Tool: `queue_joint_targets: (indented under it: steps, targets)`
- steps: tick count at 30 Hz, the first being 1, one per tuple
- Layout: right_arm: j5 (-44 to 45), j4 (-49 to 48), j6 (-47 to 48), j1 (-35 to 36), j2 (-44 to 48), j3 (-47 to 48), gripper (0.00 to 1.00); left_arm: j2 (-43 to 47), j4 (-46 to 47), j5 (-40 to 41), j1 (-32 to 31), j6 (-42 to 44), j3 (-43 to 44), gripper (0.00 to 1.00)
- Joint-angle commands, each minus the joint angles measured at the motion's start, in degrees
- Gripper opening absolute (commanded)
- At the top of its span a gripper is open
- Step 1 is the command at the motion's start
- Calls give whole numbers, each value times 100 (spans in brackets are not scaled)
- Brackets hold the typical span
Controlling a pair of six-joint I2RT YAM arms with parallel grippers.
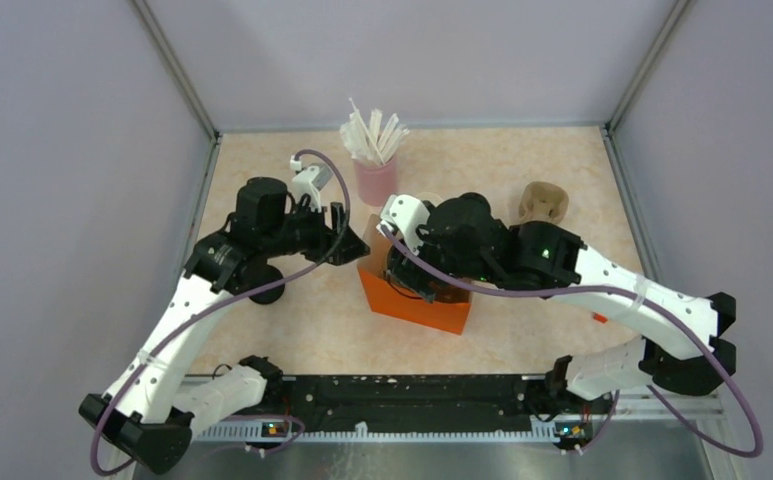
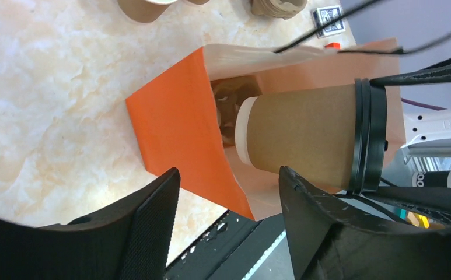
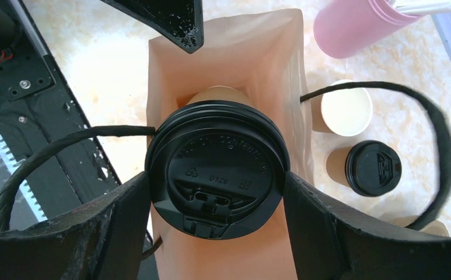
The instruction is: Pack the takeout coffee
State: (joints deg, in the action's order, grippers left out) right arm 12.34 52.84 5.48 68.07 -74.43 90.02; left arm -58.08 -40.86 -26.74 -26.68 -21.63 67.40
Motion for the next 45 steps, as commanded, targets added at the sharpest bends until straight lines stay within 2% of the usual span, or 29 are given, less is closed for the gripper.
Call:
queue_joint_targets:
  steps: [1, 5, 13, 16, 20, 23, 26, 31, 38, 45]
  targets:
    - [141, -303, 38, 328, 31, 49, 66, 354, -553, 439, -22, -255, 268, 70]
    - [223, -357, -27, 510, 95, -182, 65, 425, -491, 373, -20, -411, 204, 73]
    - [745, -330, -114, 911, 97, -383, 65, 322, -48, 81, -21, -559, -29, 72]
    - [886, -347, -125, 1014, 147, -540, 64, 333, 95, 23, -18, -334, -137, 70]
    - [1303, -321, -239, 1306, 234, -863, 64, 337, 46, -49, -22, 194, -233, 63]
    - [1700, -231, -420, 1528, 267, -1022, 64, 314, -402, 143, -17, 561, -44, 63]
    - [1927, -245, -504, 1663, 289, -1051, 64, 415, -561, 6, -22, 655, 7, 64]
    - [2158, -221, -734, 1752, 301, -1170, 64, 751, -487, -313, -19, 287, -361, 68]
    - [2325, -38, -976, 2018, 307, -1393, 63, 1378, 151, -536, -21, -393, -1163, 64]
    - [2562, 164, -1441, 2344, 302, -1687, 63, 1413, -67, -119, -22, -436, -1255, 61]
